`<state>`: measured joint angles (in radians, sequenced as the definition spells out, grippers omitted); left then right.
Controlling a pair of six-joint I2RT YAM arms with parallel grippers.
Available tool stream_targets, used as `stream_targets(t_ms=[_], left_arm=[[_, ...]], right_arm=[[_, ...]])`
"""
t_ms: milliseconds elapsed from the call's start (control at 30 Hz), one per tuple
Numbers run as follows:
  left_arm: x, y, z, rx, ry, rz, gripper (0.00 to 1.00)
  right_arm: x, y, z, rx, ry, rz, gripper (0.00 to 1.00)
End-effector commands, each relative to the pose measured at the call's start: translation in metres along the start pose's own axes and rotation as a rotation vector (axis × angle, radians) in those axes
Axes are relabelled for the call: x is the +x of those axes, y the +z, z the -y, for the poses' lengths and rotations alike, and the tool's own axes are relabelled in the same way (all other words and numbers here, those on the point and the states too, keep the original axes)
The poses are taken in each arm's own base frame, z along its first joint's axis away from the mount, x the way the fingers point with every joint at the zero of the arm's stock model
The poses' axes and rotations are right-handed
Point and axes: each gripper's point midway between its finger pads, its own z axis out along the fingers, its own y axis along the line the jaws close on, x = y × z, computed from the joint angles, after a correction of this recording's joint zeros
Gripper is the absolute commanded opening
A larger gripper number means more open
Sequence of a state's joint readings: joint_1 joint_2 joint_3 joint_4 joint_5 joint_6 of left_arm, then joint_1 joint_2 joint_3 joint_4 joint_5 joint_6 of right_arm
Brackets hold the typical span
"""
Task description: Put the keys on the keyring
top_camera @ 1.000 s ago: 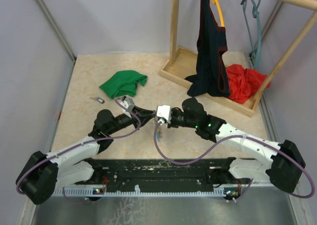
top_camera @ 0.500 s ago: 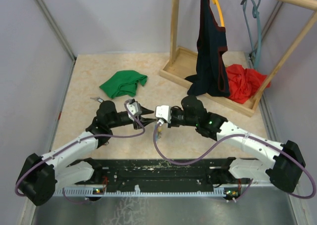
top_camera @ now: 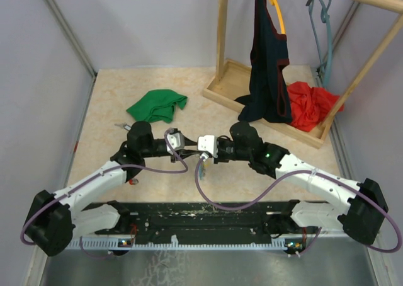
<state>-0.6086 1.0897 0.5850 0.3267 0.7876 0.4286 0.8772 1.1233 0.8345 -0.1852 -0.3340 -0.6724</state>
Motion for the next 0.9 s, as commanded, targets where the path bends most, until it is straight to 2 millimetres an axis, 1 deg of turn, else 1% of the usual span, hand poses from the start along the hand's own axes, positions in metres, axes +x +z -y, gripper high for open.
stream_targets(t_ms=[0,167,367,467,533,600,633,767,867], left_arm=[[-0.008,0.004,0.000,0.054,0.020,0.004,0.36],[-0.002,0.004,0.002,0.063,0.000,-0.016,0.35],[0.001,0.008,0.002,0.088,-0.003,-0.045,0.32],[-0.001,0.010,0.002,0.097,-0.002,-0.051,0.27],[-0.001,0.011,0.002,0.098,-0.005,-0.060,0.18],[-0.001,0.011,0.001,0.087,-0.008,-0.070,0.03],[-0.002,0.011,0.000,0.078,-0.011,-0.071,0.01],[-0.013,0.010,-0.006,0.025,-0.055,-0.036,0.00],[-0.025,0.007,-0.013,-0.037,-0.089,-0.005,0.00]], right_arm=[[-0.035,-0.005,0.013,0.019,-0.041,0.084,0.00],[-0.037,-0.005,0.014,0.018,-0.044,0.093,0.00],[-0.039,-0.006,0.014,0.015,-0.044,0.093,0.00],[-0.041,-0.008,0.014,0.014,-0.046,0.099,0.00],[-0.042,-0.009,0.015,0.015,-0.044,0.098,0.00],[-0.042,-0.010,0.015,0.016,-0.043,0.094,0.00],[-0.042,-0.010,0.015,0.017,-0.039,0.091,0.00],[-0.038,-0.016,0.016,0.042,-0.022,0.078,0.00],[-0.031,-0.017,0.016,0.063,-0.005,0.057,0.00]])
